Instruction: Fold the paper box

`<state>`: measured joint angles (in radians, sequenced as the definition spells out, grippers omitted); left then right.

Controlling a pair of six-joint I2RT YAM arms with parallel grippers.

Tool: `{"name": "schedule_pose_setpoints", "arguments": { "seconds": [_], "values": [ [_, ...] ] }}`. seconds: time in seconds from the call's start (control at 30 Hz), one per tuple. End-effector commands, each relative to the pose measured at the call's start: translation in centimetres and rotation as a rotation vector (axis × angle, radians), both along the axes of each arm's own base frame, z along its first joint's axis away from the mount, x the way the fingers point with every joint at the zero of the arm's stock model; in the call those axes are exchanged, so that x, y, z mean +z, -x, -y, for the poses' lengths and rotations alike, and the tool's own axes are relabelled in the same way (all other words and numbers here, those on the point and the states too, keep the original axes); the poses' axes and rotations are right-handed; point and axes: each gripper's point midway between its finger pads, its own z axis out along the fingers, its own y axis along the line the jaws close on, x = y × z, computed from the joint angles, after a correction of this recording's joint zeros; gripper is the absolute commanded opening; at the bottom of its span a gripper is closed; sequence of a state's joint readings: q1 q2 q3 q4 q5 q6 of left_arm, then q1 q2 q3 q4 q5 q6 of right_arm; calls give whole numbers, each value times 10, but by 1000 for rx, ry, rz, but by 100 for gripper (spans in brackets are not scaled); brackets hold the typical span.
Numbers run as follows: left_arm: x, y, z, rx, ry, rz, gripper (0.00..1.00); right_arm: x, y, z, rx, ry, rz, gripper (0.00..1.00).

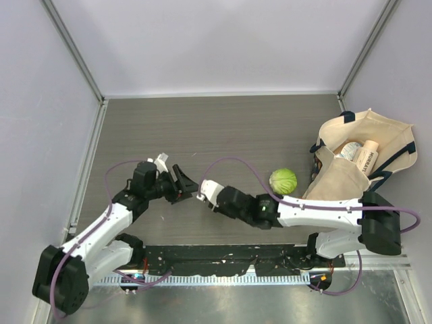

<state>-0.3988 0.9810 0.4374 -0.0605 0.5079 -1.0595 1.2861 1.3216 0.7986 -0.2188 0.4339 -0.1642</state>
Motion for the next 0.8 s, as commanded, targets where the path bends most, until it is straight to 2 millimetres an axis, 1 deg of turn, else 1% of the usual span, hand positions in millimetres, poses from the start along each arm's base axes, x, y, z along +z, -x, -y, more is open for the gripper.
{"name": "schedule_pose_setpoints", "arguments": {
  "seconds": [0.0, 0.03, 0.07, 0.1, 0.13, 0.17, 0.2, 0.23, 0.27, 0.3, 0.37, 0.4, 0.47, 0.5, 0.53, 0.6, 0.63, 0.73, 0.77],
  "values": [
    [15, -7, -22, -3, -174, 194, 66, -9, 16, 4, -5, 13, -320, 31],
    [22, -8, -21, -22, -191, 242, 65, -14, 20, 10, -20, 42, -368, 31],
    [26, -10, -23, -12, -207, 272, 62, -12, 20, 7, -16, 35, -392, 31],
    [30, -8, -20, -25, -209, 292, 60, -19, 21, 10, -19, 52, -447, 31],
    [31, -9, -20, -30, -216, 313, 58, -20, 20, 9, -20, 52, -463, 31],
    [31, -10, -19, -33, -219, 323, 55, -19, 14, 9, -36, 44, -466, 30],
    [32, -10, -15, -44, -214, 345, 54, -20, 20, 4, -9, 24, -518, 31],
    [32, -10, -13, -56, -221, 363, 54, -21, 13, 4, -26, 21, -526, 31],
    [31, -9, -11, -62, -223, 372, 54, -23, 10, 4, -33, 20, -529, 31],
    [33, -9, -3, -88, -208, 405, 54, -24, 9, 4, -35, 23, -533, 33],
    [37, -9, 5, -108, -208, 458, 55, -29, 7, 4, -38, 34, -544, 35],
    [43, -6, 15, -134, -196, 498, 54, -31, 5, 3, -36, 38, -540, 36],
    [45, -9, 19, -134, -222, 545, 51, -36, 2, 4, -41, 38, -551, 36],
    [51, -10, 26, -142, -210, 583, 49, -36, 0, 2, -39, 24, -549, 36],
    [51, -12, 27, -139, -217, 597, 46, -37, 0, 1, -35, 18, -560, 36],
    [47, -15, 28, -139, -233, 603, 43, -36, -2, 0, -32, 6, -565, 36],
    [41, -15, 31, -155, -244, 592, 41, -38, -2, 0, -29, 6, -567, 36],
    [32, -17, 37, -191, -259, 575, 39, -37, -2, -1, -18, -12, -574, 36],
    [33, -17, 40, -210, -256, 593, 39, -36, -3, -1, -18, -20, -571, 36]
  ]
}}
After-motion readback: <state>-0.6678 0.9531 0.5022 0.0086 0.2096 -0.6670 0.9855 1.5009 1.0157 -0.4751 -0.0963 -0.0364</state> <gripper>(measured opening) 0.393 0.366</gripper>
